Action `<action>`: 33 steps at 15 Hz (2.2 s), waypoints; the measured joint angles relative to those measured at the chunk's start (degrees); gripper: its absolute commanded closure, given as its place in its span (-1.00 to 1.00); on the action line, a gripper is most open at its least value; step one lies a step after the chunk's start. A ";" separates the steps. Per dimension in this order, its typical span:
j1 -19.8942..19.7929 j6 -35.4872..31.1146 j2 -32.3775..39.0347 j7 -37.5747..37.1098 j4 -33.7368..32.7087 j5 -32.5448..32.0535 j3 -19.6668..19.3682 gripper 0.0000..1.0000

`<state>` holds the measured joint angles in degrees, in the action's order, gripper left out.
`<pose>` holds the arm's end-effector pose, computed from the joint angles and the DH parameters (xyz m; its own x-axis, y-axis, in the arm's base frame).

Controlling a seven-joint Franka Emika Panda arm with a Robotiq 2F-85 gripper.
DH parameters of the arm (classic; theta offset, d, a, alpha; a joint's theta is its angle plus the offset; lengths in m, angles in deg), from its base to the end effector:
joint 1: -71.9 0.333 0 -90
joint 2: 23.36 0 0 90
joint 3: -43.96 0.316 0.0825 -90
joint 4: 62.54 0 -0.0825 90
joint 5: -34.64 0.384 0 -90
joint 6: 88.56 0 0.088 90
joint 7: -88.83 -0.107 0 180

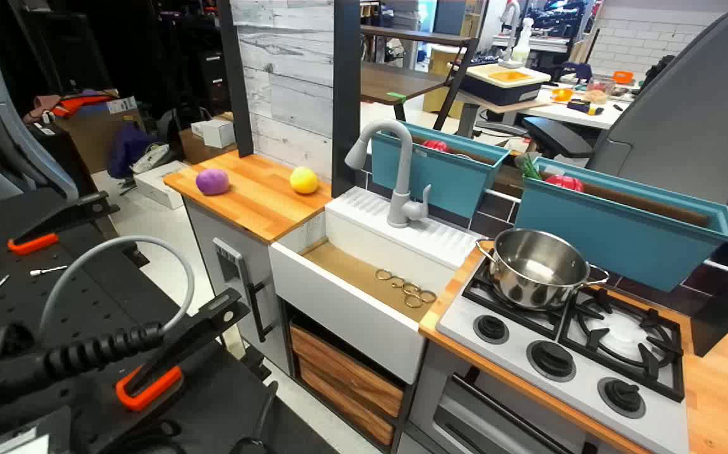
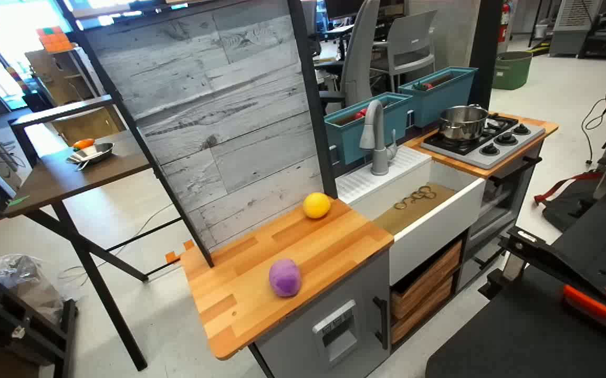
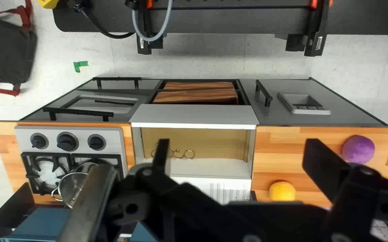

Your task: Push the grey tap to the right

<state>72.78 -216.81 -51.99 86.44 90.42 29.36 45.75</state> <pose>0.3796 0.0145 0.4008 0.9959 0.0591 0.0689 0.0529 -0.9947 0.0881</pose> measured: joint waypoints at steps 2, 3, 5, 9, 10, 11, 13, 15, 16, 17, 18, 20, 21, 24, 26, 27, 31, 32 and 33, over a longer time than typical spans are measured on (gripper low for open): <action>0.00 0.00 0.00 0.00 0.00 0.00 0.00 -1.00; 0.00 0.00 0.00 0.00 0.00 0.00 0.00 -1.00; 0.00 0.00 0.00 0.00 0.00 0.00 0.00 -1.00; 0.00 0.00 0.00 0.00 0.00 0.00 0.00 -1.00; 0.00 0.00 0.00 0.00 0.00 0.00 0.00 -1.00; 0.00 0.00 0.00 0.00 0.00 0.00 0.00 -1.00; 0.00 0.00 0.00 0.00 0.00 0.00 0.00 -1.00; 0.00 0.00 0.04 -0.46 0.04 0.00 0.05 -1.00; 0.00 -0.13 0.31 -1.00 0.12 0.00 0.24 -1.00; 0.00 -0.71 0.92 -2.06 0.27 0.00 0.63 -1.00; 0.00 -1.90 1.93 -3.53 0.49 -0.05 1.24 -1.00; -0.13 -5.81 5.52 -8.43 0.71 -1.16 3.17 -1.00; -0.39 -8.53 7.95 -11.37 0.72 -2.62 4.37 -1.00; -2.70 -19.27 17.02 -23.52 0.41 -10.91 8.27 -1.00; -5.17 -25.62 23.18 -33.31 -0.87 -18.68 9.88 -1.00; -6.86 -27.79 26.05 -38.22 -2.20 -22.90 10.46 -1.00; -9.20 -29.57 35.30 -56.68 -11.59 -38.64 7.80 -1.00; -8.61 -29.57 37.72 -61.08 -14.59 -41.14 6.36 -1.00; -7.50 -29.54 40.29 -65.19 -17.54 -43.00 4.68 -1.00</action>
<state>65.28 -246.35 -11.70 21.25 72.89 -13.64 50.44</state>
